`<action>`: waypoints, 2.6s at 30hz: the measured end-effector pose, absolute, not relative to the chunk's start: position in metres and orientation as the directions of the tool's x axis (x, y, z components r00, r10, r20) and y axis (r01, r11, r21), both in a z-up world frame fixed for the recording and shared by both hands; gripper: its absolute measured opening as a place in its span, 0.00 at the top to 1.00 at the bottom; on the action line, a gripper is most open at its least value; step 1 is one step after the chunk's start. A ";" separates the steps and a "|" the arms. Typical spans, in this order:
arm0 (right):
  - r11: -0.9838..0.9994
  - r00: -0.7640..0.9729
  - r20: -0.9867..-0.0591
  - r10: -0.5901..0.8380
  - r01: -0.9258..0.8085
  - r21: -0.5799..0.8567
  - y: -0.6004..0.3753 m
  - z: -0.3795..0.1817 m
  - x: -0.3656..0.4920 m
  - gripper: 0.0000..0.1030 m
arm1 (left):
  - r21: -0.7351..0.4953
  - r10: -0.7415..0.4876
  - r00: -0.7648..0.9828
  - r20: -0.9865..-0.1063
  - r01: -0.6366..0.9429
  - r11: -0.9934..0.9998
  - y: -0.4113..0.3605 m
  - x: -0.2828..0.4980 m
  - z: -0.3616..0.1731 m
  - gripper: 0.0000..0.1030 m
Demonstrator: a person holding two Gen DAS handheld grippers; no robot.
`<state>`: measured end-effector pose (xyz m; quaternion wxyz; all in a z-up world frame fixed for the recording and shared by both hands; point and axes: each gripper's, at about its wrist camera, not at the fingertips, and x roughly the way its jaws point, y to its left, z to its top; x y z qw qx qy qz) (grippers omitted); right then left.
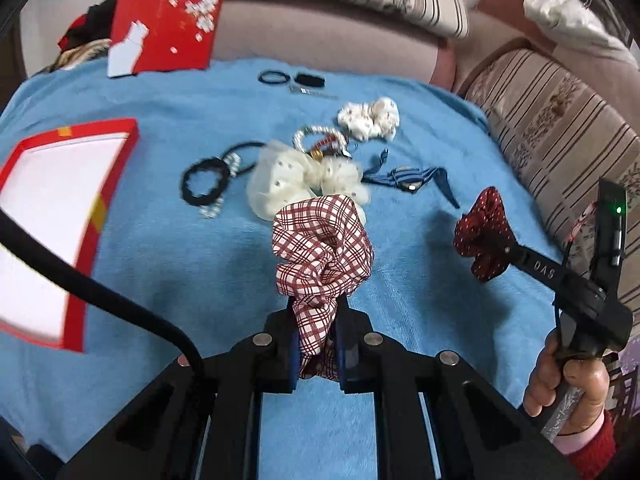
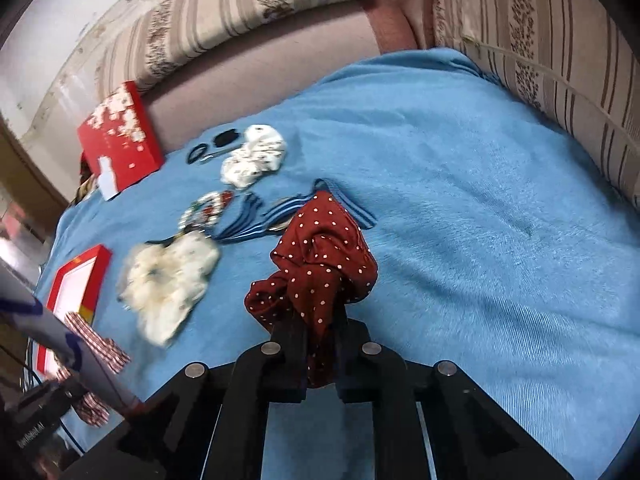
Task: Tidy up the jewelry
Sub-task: 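Grasp the red-white plaid scrunchie with the left gripper while the right grasps the red dotted scrunchie, then carry both held scrunchies over the red-rimmed white box, then open the left gripper over the box while the right gripper releases its scrunchie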
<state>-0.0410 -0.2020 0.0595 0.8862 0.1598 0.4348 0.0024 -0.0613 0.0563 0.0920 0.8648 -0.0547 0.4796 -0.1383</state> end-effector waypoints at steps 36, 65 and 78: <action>0.876 0.492 -0.760 0.426 -0.434 0.210 0.118 0.116 0.031 0.90 | -0.097 0.002 0.580 -0.814 -0.140 0.985 0.313 0.027 0.120 0.88; 0.905 0.468 -0.818 0.335 -0.402 0.140 0.150 0.055 0.084 0.52 | -0.213 -0.050 0.526 -0.849 -0.254 0.943 0.376 0.083 0.084 0.51; 0.931 0.442 -0.856 0.269 -0.348 0.113 0.162 0.032 0.081 0.91 | -0.190 -0.046 0.479 -0.877 -0.257 0.948 0.367 0.116 0.056 0.47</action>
